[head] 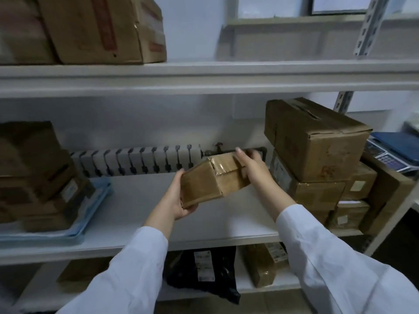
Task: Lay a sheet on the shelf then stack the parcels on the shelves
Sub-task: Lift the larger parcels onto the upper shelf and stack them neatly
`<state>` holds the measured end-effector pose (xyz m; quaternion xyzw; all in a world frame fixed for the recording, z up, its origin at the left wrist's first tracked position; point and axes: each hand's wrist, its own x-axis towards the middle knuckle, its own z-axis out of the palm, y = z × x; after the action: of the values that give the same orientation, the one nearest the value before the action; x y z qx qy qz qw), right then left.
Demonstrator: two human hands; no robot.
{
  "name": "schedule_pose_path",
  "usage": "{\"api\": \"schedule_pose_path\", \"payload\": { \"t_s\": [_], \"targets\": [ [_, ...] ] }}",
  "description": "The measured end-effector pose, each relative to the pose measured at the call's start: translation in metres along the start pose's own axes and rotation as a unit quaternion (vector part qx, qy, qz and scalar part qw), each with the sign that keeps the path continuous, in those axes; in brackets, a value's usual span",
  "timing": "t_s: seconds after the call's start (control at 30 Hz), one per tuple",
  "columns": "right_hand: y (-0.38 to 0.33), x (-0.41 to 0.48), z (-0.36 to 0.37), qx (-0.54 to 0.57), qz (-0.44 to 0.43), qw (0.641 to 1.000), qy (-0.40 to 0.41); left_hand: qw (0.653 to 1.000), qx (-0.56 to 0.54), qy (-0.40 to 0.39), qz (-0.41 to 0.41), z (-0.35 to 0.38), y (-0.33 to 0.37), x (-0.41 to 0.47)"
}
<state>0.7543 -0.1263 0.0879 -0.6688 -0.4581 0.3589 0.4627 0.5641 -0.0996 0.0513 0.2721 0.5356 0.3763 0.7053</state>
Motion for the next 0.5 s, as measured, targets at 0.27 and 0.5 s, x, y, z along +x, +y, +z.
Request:
{"api": "schedule_pose_path", "payload": {
  "t_s": [0.27,0.5],
  "targets": [
    [-0.083,-0.024,0.006,-0.009,-0.018,1.000,-0.015,0.928,0.308,-0.039,0.208,-0.046,0.066,-0.082],
    [-0.125,-0.050,0.010,0.057,0.016,0.997,-0.055,0.818,0.421,0.013,0.391,-0.061,0.110,-0.137]
  ]
}}
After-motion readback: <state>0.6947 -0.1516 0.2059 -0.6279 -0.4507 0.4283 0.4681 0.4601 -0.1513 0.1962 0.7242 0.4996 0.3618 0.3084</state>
